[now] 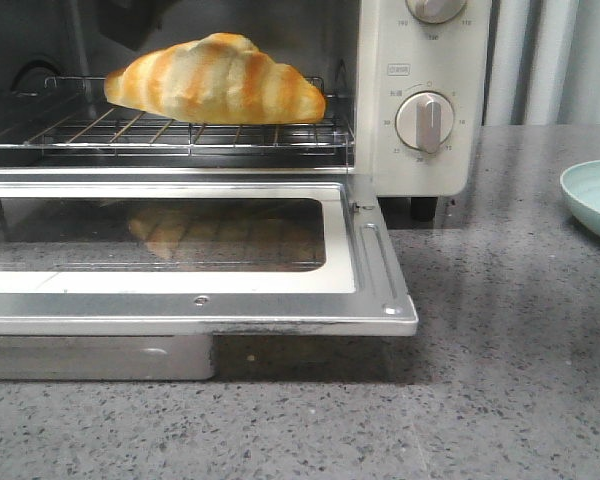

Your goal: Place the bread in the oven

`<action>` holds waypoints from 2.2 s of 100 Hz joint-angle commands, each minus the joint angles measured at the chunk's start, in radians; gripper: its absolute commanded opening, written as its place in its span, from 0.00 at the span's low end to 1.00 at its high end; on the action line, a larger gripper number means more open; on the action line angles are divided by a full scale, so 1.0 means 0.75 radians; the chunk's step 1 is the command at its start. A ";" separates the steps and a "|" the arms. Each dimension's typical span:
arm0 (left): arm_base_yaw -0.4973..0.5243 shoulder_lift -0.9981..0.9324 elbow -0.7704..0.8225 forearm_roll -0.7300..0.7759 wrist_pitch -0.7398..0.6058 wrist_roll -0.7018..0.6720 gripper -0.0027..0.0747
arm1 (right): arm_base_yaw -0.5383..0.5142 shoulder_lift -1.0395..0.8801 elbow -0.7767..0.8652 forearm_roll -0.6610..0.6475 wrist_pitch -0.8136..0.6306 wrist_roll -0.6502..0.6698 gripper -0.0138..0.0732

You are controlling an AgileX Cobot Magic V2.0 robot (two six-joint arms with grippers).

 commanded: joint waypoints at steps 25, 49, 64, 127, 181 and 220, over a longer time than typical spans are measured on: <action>0.000 -0.111 0.127 -0.035 -0.115 -0.049 0.01 | 0.078 -0.137 -0.049 0.092 0.211 -0.004 0.46; 0.000 -0.282 0.281 -0.030 -0.263 -0.049 0.01 | 0.080 -0.226 -0.049 0.139 0.380 0.056 0.46; 0.000 -0.368 0.418 -0.066 -0.341 -0.049 0.01 | 0.080 -0.284 -0.049 0.139 0.460 0.069 0.46; 0.000 -0.401 0.931 -0.171 -0.539 -0.036 0.01 | 0.080 -0.514 -0.044 0.024 0.834 0.166 0.17; 0.000 -0.401 0.931 -0.229 -0.537 -0.036 0.01 | -0.164 -0.925 0.189 -0.238 0.834 0.216 0.09; 0.000 -0.401 0.931 -0.229 -0.537 -0.036 0.01 | -0.200 -1.293 0.349 -0.266 0.822 0.353 0.09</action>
